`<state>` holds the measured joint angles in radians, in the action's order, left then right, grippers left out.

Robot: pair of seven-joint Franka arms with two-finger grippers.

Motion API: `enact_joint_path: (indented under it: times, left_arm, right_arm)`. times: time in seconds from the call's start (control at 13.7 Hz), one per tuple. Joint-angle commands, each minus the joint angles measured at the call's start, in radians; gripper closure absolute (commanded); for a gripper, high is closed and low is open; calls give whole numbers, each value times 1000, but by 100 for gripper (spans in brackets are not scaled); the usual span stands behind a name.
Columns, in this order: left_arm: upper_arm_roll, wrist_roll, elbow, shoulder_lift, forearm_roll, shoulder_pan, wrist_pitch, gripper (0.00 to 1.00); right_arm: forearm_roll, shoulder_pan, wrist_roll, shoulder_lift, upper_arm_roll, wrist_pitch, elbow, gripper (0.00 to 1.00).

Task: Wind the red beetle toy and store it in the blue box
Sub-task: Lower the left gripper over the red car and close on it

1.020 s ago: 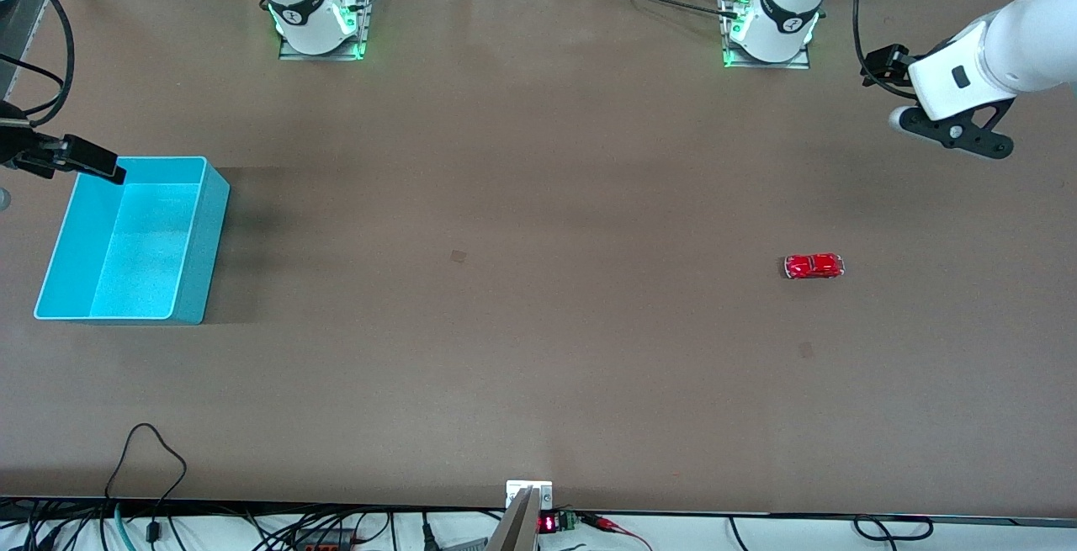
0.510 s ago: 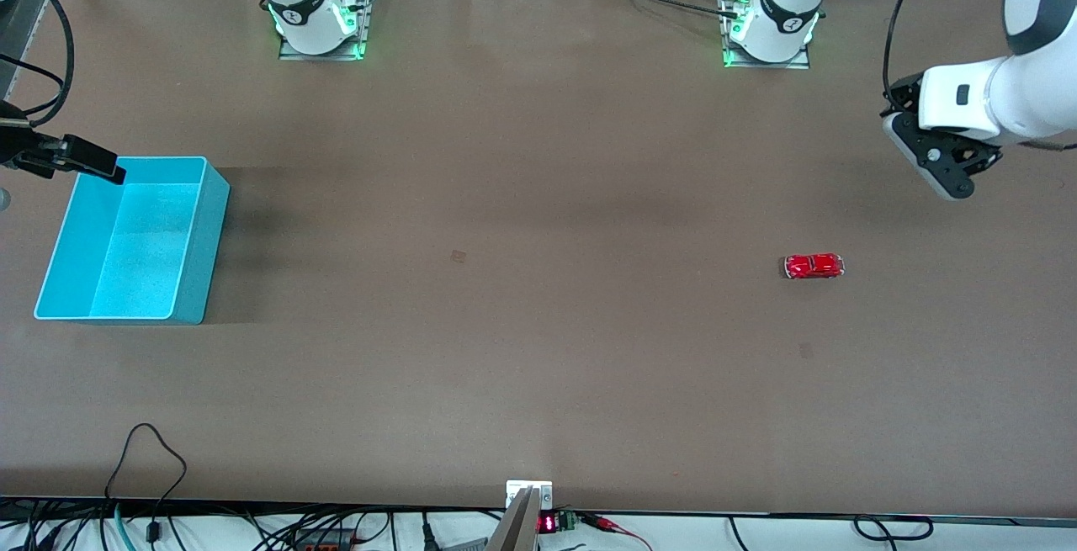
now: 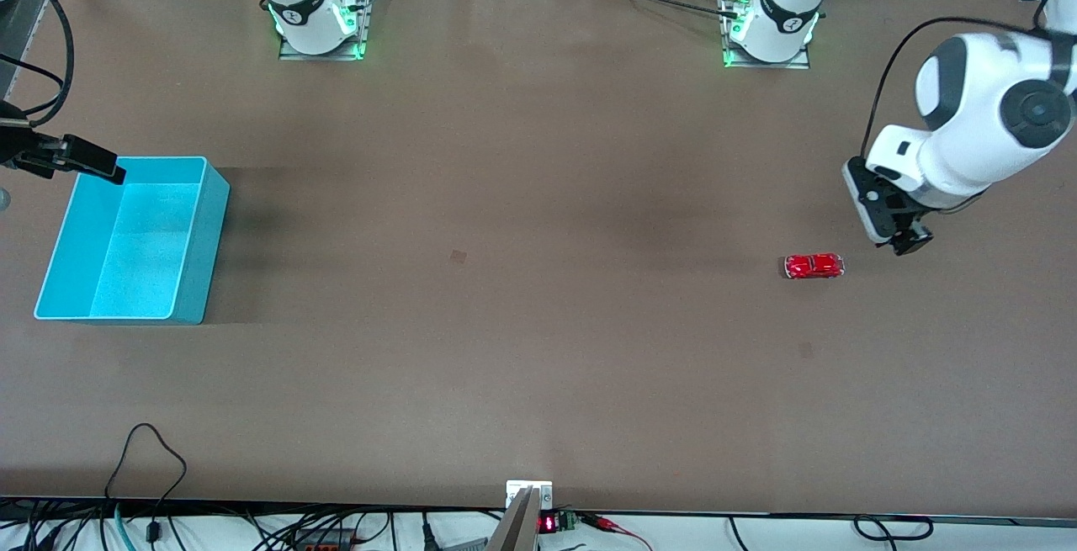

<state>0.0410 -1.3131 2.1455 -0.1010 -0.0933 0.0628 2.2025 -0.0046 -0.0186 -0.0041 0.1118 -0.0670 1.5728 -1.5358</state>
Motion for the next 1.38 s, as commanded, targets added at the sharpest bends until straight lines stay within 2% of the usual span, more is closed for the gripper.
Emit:
enact_joint_path:
  times: [0.0, 0.29, 0.66, 0.73, 1.02, 1.24, 1.31]
  left_arm:
    - [5, -145, -3, -109, -14, 41, 141, 0]
    - [5, -230, -9, -245, -14, 66, 270, 0]
    - [14, -232, -15, -322, 1, 71, 324, 7]
    - [29, -233, -15, -324, 1, 74, 322, 10]
    - [51, -232, -15, -338, 1, 75, 322, 42]
    - [51, -230, -18, -339, 1, 74, 324, 77]
    - [49, -230, -19, -341, 1, 74, 324, 82]
  right_arm:
    - [3, -4, -4, -4, 3, -7, 0, 0]
    - [3, -4, -4, -4, 3, -7, 0, 0]
    - [3, -4, -4, -4, 3, -7, 0, 0]
    - [3, -4, -4, -4, 3, -7, 0, 0]
    - [3, -4, -4, -4, 3, -7, 0, 0]
    - [3, -4, -4, -4, 3, -7, 0, 0]
    - [3, -4, -4, -4, 3, -7, 0, 0]
